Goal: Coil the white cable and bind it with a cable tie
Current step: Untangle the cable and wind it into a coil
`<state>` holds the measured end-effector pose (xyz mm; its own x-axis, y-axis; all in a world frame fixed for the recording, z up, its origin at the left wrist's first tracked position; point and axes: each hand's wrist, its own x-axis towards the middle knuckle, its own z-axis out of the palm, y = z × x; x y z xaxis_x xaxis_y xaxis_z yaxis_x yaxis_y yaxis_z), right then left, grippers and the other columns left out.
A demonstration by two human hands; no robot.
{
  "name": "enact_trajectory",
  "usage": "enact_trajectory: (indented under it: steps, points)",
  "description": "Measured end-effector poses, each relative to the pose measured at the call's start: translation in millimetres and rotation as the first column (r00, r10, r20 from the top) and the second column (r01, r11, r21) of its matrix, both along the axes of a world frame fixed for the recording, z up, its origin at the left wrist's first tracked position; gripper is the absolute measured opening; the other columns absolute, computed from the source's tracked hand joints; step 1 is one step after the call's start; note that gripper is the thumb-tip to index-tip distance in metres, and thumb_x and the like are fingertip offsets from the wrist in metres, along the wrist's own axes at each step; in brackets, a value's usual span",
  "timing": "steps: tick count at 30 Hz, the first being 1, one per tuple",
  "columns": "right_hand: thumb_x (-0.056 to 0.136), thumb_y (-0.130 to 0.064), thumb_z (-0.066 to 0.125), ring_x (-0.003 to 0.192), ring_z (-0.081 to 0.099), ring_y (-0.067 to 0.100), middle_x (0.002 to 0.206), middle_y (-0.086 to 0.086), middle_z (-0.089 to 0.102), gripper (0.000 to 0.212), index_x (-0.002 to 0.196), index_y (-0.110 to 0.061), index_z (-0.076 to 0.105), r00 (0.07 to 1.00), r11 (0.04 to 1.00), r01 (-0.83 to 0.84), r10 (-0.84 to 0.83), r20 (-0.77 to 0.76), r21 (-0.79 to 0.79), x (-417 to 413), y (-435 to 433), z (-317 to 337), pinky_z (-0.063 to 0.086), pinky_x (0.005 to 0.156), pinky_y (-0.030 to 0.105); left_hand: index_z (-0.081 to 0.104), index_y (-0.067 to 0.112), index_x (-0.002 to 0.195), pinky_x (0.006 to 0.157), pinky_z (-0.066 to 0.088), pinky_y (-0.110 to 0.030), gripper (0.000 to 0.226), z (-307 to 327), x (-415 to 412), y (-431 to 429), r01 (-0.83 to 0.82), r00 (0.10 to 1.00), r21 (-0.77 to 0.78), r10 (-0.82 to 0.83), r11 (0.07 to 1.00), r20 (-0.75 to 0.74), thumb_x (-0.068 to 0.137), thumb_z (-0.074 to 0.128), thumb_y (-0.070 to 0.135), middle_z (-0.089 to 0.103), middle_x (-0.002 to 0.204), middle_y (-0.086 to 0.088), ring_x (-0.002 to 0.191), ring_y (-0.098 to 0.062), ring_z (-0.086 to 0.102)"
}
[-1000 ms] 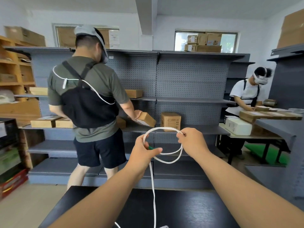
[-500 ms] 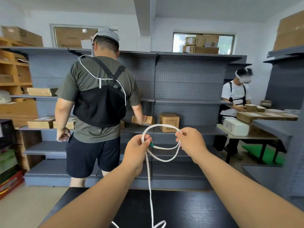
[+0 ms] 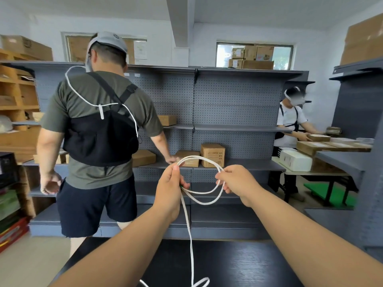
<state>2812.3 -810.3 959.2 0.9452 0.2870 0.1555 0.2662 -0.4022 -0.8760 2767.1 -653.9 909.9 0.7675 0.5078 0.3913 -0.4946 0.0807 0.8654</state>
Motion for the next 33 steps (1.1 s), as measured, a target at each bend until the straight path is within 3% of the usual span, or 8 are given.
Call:
enact_trajectory:
  steps: [5, 10, 15, 19, 25, 30, 33]
  points:
    - [0.083, -0.013, 0.054, 0.054, 0.043, 0.014, 0.061, 0.001, 0.052, 0.016, 0.068, -0.015, 0.059, 0.997, 0.984, -0.059, 0.067, 0.039, -0.171, -5.2, 0.6, -0.4, 0.037, 0.053, 0.026, 0.064, 0.034, 0.077, 0.052, 0.043, -0.020, 0.038, 7.7, 3.4, 2.9, -0.040, 0.999, 0.096, 0.041, 0.995, -0.014, 0.100, 0.035, 0.027, 0.037, 0.048, 0.012, 0.049, -0.007, 0.036]
    - [0.082, -0.014, 0.053, 0.052, 0.041, 0.014, 0.056, 0.000, 0.049, 0.023, 0.060, -0.017, 0.059, 0.993, 0.984, -0.067, 0.081, 0.084, -0.163, -6.2, 1.1, 3.3, 0.033, 0.054, 0.028, 0.065, 0.046, 0.091, 0.058, 0.050, -0.020, 0.039, 15.4, 1.1, 14.2, 0.025, 0.999, 0.251, -0.015, 0.968, -0.043, 0.100, 0.034, 0.023, 0.040, 0.051, 0.016, 0.049, -0.001, 0.041]
    - [0.091, -0.016, 0.050, 0.055, 0.049, 0.009, 0.078, 0.003, 0.066, 0.013, 0.082, -0.015, 0.059, 0.990, 0.990, -0.119, 0.123, 0.061, -0.073, -4.3, 2.2, 3.3, 0.042, 0.049, 0.019, 0.066, 0.027, 0.083, 0.073, 0.045, -0.036, 0.033, 15.3, -2.5, 17.0, 0.124, 0.990, 0.111, -0.114, 0.986, -0.086, 0.099, 0.037, 0.025, 0.047, 0.056, 0.007, 0.049, -0.008, 0.050]
    - [0.092, -0.014, 0.053, 0.052, 0.047, 0.007, 0.073, 0.001, 0.064, 0.014, 0.082, -0.012, 0.062, 0.987, 0.989, -0.146, 0.146, 0.060, -0.008, -1.2, -1.2, 4.7, 0.042, 0.049, 0.016, 0.062, 0.012, 0.083, 0.066, 0.042, -0.032, 0.031, 13.4, -8.8, 21.8, 0.205, 0.972, 0.068, -0.194, 0.977, -0.131, 0.097, 0.043, 0.032, 0.049, 0.056, 0.004, 0.050, -0.013, 0.052]
    - [0.091, -0.012, 0.055, 0.052, 0.045, 0.009, 0.070, 0.003, 0.061, 0.015, 0.081, -0.005, 0.063, 0.988, 0.984, -0.154, 0.151, 0.030, 0.093, 1.3, -4.9, 5.9, 0.040, 0.052, 0.020, 0.055, 0.011, 0.074, 0.073, 0.043, -0.034, 0.030, 11.3, -14.2, 21.4, 0.294, 0.944, -0.068, -0.300, 0.953, -0.134, 0.097, 0.044, 0.027, 0.051, 0.058, 0.001, 0.059, -0.019, 0.055]
    - [0.092, -0.013, 0.053, 0.051, 0.043, 0.009, 0.067, 0.002, 0.058, 0.016, 0.080, -0.009, 0.062, 0.991, 0.983, -0.130, 0.124, 0.049, 0.132, -0.6, -4.3, 6.1, 0.040, 0.052, 0.020, 0.058, 0.011, 0.088, 0.074, 0.046, -0.030, 0.009, 2.2, -11.9, 18.6, 0.290, 0.947, -0.059, -0.296, 0.955, -0.124, 0.092, 0.052, 0.006, 0.053, 0.068, -0.002, 0.063, -0.015, 0.058]
    - [0.093, -0.014, 0.053, 0.053, 0.043, 0.010, 0.069, 0.002, 0.058, 0.013, 0.084, -0.011, 0.062, 0.991, 0.981, -0.126, 0.117, 0.068, 0.145, -2.7, -4.4, 7.5, 0.041, 0.053, 0.021, 0.060, 0.009, 0.094, 0.072, 0.046, -0.026, 0.018, -2.0, -8.9, 15.7, 0.234, 0.959, -0.035, -0.237, 0.972, -0.156, 0.086, 0.054, -0.007, 0.055, 0.071, -0.004, 0.066, -0.014, 0.058]
